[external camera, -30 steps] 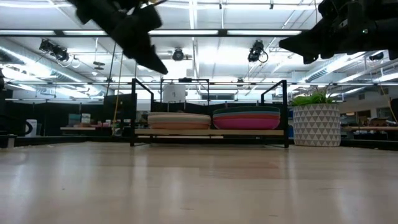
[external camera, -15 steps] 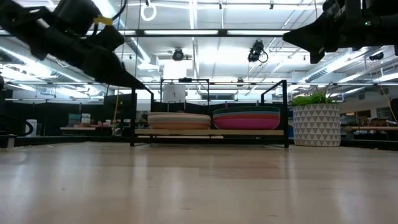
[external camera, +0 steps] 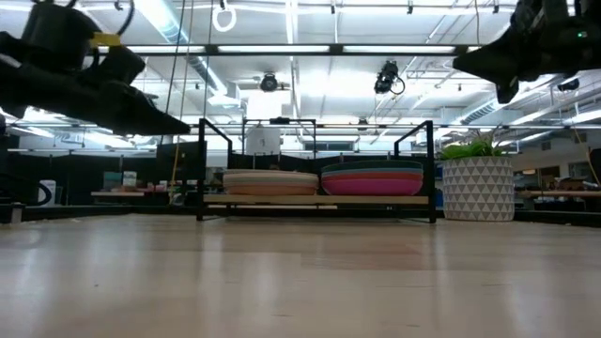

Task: Place and stack plates onto a shelf
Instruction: Return to Home Position

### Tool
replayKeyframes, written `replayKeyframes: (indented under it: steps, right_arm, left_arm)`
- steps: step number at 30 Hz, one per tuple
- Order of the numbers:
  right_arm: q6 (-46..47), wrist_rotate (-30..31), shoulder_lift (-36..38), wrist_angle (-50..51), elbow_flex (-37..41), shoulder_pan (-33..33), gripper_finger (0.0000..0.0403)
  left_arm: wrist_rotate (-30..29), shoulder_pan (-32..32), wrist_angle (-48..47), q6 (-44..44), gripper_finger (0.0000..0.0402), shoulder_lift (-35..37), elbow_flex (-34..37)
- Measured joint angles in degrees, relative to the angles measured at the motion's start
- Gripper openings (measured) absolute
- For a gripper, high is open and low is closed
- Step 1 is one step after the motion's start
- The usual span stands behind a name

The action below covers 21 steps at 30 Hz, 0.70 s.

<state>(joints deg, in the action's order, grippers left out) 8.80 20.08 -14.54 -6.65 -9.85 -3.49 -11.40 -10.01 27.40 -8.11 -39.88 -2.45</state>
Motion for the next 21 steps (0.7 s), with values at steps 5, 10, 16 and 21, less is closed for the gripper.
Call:
replayKeyframes:
  steps: [5,10,16,21]
  right_arm:
    - [0.51,1.37,5.43,5.15,0.00,0.00,0.0020]
    - [0.94,1.51,9.00,9.65,0.05,0.00,0.0020]
    - [2.45,1.52,13.42,8.21,5.35,-0.02,0.0020]
    - [4.26,1.34,14.19,3.17,9.30,0.00,0.0020]
  left_arm:
    - [-0.25,0.01,-1.32,0.23,0.0141,6.58,1.98]
    - [0.05,0.02,-4.27,0.40,0.0141,10.19,1.98]
    - [0.02,0.03,-5.20,1.54,0.0141,13.66,1.98]
    - [-0.01,0.01,-5.23,1.48,0.0141,15.75,1.98]
